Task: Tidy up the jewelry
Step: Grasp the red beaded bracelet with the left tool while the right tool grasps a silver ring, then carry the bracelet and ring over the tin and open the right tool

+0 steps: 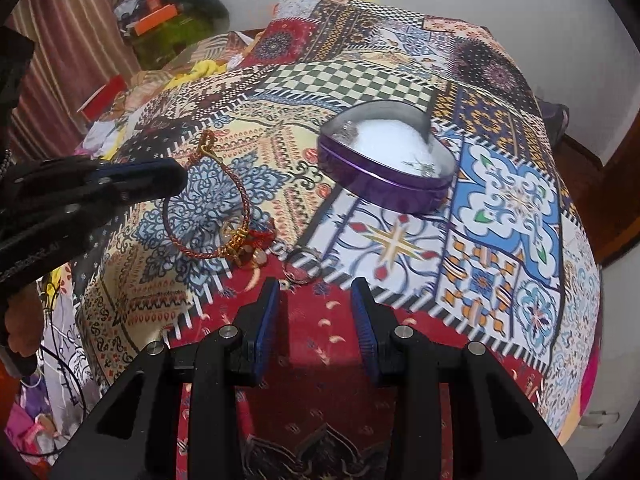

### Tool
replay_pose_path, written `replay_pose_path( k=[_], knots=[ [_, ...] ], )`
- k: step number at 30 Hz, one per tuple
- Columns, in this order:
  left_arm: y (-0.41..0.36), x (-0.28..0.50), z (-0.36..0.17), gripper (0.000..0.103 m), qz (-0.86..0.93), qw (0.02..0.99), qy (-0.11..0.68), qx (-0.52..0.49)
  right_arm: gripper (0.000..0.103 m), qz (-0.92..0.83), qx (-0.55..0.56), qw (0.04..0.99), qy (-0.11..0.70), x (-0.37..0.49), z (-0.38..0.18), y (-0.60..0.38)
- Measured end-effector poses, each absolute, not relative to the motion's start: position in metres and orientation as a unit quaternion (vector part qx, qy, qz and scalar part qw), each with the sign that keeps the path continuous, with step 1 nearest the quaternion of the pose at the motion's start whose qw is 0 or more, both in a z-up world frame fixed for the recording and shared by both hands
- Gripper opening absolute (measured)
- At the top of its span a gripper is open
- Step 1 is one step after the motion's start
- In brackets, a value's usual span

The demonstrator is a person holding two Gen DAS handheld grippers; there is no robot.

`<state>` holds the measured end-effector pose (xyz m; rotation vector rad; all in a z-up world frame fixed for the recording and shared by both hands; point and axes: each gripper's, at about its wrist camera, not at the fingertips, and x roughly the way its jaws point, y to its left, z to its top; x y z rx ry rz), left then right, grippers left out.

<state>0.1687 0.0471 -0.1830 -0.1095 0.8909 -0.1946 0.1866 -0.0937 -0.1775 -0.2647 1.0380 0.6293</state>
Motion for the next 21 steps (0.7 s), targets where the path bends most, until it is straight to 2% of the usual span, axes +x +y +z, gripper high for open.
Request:
replay_pose_path(
  k=[9,11,21],
  knots=[
    [0.051,0.172,-0.181,0.004,-0.093,0.899,0.424,-0.063,0.033,0.295,-0.137,0.814,0.482,0.190,-0.184,-0.085],
    [0.051,0.173,-0.181,0.004,-0.092,0.899,0.424,-0.063,0.020,0.294,-0.140,0.816,0.479,0.190,-0.184,-0.085],
    [0.047,0.174,-0.172,0.004,-0.093,0.904,0.413,-0.063,0.020,0.285,-0.119,0.822,0.478,0.192,-0.179,-0.095]
  ],
)
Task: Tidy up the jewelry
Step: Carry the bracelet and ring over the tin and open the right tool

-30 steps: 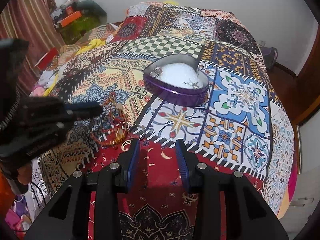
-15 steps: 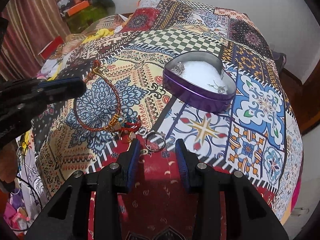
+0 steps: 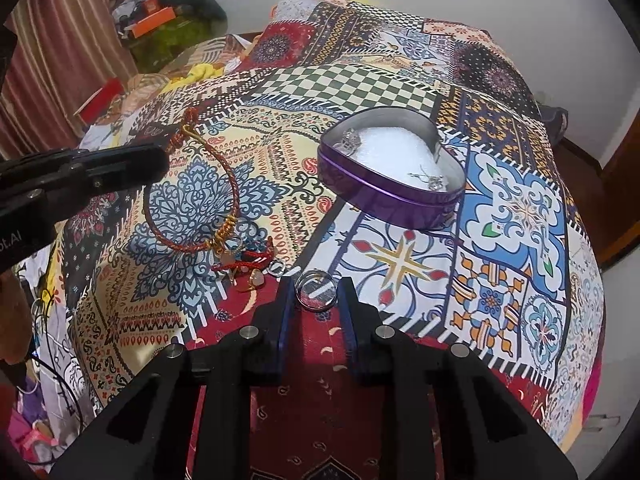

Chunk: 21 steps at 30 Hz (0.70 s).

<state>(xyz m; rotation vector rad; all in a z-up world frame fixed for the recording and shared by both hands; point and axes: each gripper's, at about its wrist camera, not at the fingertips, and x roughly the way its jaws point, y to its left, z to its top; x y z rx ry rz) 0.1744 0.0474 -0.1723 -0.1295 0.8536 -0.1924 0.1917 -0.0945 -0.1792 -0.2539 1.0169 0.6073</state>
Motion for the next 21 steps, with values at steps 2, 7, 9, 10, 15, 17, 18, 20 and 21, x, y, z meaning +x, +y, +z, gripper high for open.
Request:
replay_pose_path(
  k=[2,7,9,10,15,17,18,20,21],
  knots=[
    [0.046,0.175,-0.168,0.004,-0.093,0.906,0.409,-0.062,0.020,0.282,-0.117,0.825,0.476,0.192,-0.177,-0.098],
    [0.042,0.179,-0.158,0.004,-0.093,0.911,0.397,-0.060,0.020,0.274,-0.100,0.837,0.462,0.194,-0.162,-0.110],
    [0.040,0.181,-0.153,0.004,-0.094,0.913,0.391,-0.060,0.020,0.272,-0.095,0.843,0.454,0.195,-0.155,-0.115],
    [0.038,0.183,-0.151,0.004,-0.094,0.915,0.389,-0.060,0.020,0.271,-0.093,0.845,0.451,0.196,-0.152,-0.116],
    [0.031,0.190,-0.141,0.004,-0.097,0.920,0.375,-0.058,0.020,0.262,-0.079,0.859,0.432,0.203,-0.136,-0.128],
    [0.028,0.194,-0.139,0.004,-0.099,0.921,0.372,-0.056,0.020,0.260,-0.074,0.864,0.425,0.205,-0.130,-0.131],
    [0.027,0.197,-0.137,0.004,-0.100,0.922,0.371,-0.055,0.020,0.259,-0.072,0.866,0.421,0.206,-0.128,-0.133],
    [0.025,0.200,-0.135,0.004,-0.101,0.923,0.368,-0.053,0.020,0.256,-0.066,0.871,0.413,0.210,-0.122,-0.137],
    [0.024,0.202,-0.135,0.004,-0.102,0.923,0.367,-0.052,0.020,0.255,-0.065,0.873,0.411,0.211,-0.120,-0.138]
  ],
)
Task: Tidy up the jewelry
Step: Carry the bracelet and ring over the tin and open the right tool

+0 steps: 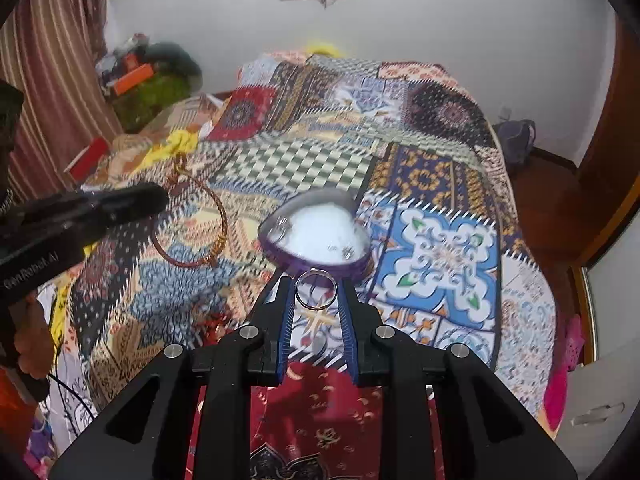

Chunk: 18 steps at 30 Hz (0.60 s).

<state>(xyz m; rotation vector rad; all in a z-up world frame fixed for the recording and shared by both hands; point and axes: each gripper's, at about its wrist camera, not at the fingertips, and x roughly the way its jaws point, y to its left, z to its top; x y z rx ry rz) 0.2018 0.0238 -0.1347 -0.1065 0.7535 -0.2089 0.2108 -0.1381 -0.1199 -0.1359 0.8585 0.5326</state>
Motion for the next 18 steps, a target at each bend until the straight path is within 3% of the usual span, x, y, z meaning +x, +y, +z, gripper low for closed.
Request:
replay_pose_path(
  k=[18],
  knots=[
    [0.010,0.249,-0.144,0.004,-0.115,0.920,0.373,-0.036,0.020,0.255,-0.046,0.883,0.391,0.239,-0.113,-0.145]
  ],
)
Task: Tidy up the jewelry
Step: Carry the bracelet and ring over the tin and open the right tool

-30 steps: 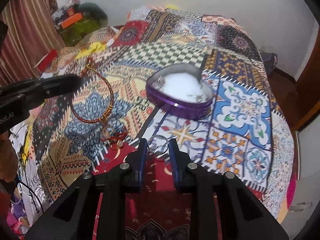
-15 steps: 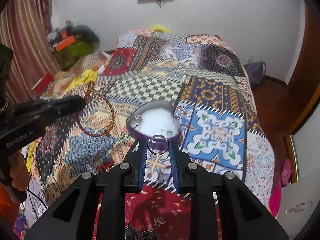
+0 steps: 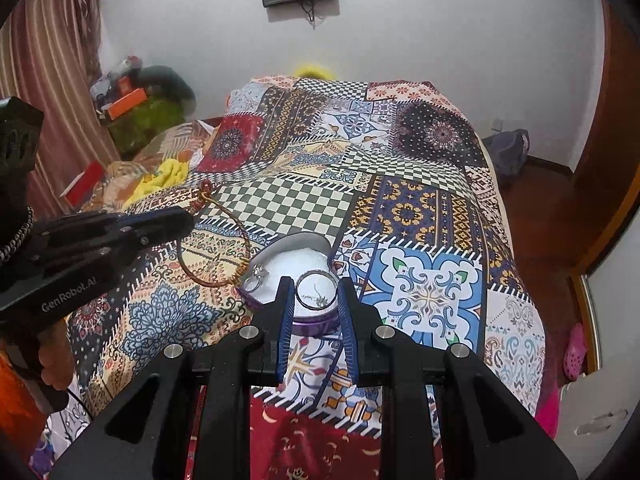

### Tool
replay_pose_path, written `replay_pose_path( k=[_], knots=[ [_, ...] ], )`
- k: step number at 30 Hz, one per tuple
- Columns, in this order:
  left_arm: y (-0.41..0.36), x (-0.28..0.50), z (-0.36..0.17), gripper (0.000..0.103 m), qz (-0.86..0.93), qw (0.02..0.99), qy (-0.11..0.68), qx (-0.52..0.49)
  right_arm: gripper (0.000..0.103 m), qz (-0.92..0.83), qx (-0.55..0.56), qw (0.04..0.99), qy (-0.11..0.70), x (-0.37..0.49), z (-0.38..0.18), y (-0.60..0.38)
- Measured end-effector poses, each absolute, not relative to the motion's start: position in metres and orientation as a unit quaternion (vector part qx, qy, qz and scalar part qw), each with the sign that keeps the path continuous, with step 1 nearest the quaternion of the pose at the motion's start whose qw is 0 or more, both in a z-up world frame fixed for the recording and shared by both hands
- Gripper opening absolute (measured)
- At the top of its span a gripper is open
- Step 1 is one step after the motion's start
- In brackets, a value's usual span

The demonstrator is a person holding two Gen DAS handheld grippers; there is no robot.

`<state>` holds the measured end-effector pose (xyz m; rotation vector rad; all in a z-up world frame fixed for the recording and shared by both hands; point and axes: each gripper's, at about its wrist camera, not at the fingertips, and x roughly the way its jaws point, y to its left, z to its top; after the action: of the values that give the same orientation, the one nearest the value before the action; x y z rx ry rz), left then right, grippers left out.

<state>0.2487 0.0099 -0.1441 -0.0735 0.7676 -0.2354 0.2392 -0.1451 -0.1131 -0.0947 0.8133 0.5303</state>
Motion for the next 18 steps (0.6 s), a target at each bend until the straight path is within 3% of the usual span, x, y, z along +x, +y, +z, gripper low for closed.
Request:
replay_pose_path(
  k=[18],
  knots=[
    [-0.002,0.294,-0.190,0.004,-0.132,0.891,0.434,-0.030,0.020,0.272,-0.050,0.861,0.426,0.267,-0.140,-0.130]
  ],
)
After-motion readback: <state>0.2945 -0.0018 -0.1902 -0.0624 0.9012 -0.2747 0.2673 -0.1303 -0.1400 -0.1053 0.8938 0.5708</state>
